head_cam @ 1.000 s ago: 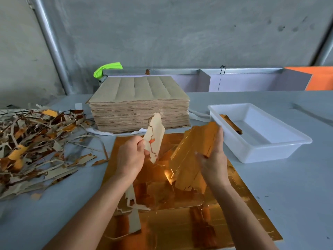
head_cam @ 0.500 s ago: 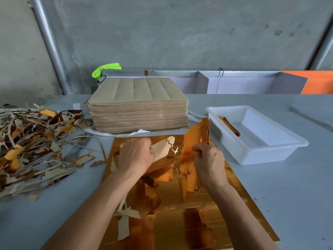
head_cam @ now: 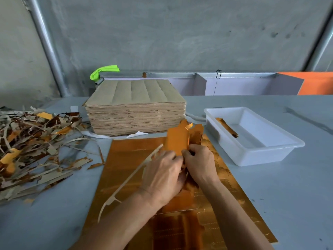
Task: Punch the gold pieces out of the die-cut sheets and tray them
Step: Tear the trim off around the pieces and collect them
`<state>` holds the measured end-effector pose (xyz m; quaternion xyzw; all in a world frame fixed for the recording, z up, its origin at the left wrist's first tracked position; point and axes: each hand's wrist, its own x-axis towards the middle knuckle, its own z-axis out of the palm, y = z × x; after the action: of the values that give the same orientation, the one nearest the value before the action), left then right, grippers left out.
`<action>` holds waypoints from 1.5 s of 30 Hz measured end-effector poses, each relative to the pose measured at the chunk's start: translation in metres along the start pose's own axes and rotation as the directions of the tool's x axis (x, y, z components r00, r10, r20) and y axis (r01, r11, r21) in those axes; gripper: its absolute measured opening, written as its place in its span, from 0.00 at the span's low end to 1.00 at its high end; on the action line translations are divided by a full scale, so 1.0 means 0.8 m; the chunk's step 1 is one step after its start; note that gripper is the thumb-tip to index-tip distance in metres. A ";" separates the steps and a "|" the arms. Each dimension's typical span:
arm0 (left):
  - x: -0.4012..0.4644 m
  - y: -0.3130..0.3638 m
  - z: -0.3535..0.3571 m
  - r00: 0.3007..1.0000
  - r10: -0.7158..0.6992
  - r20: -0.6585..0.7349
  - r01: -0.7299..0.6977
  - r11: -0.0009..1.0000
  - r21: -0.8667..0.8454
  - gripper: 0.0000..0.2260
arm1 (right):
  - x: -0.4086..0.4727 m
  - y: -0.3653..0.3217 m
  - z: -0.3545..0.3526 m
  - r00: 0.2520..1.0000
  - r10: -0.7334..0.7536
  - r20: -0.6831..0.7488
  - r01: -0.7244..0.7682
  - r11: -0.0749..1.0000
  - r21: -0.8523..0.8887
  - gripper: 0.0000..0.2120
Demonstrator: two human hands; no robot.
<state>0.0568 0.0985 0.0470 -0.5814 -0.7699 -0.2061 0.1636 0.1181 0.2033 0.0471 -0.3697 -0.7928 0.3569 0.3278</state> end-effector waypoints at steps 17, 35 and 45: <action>0.057 -0.068 -0.036 0.860 -0.236 0.451 0.374 0.895 -0.244 0.08 | -0.020 -0.005 0.001 0.874 -0.381 0.301 0.475 0.799 -0.368 0.10; 0.050 -0.151 0.010 0.467 -0.881 -0.071 0.747 0.437 -0.501 0.06 | 0.007 0.037 -0.022 0.954 0.288 0.085 -0.297 0.861 0.413 0.10; 0.039 -0.103 0.010 0.867 -0.434 0.245 0.493 0.677 -0.546 0.38 | 0.006 0.024 -0.025 0.967 0.256 -0.009 -0.227 0.871 0.437 0.07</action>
<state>-0.0309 0.1083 0.0450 -0.3975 -0.7951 -0.4420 -0.1205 0.1382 0.2227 0.0437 -0.3954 -0.6302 0.5493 0.3805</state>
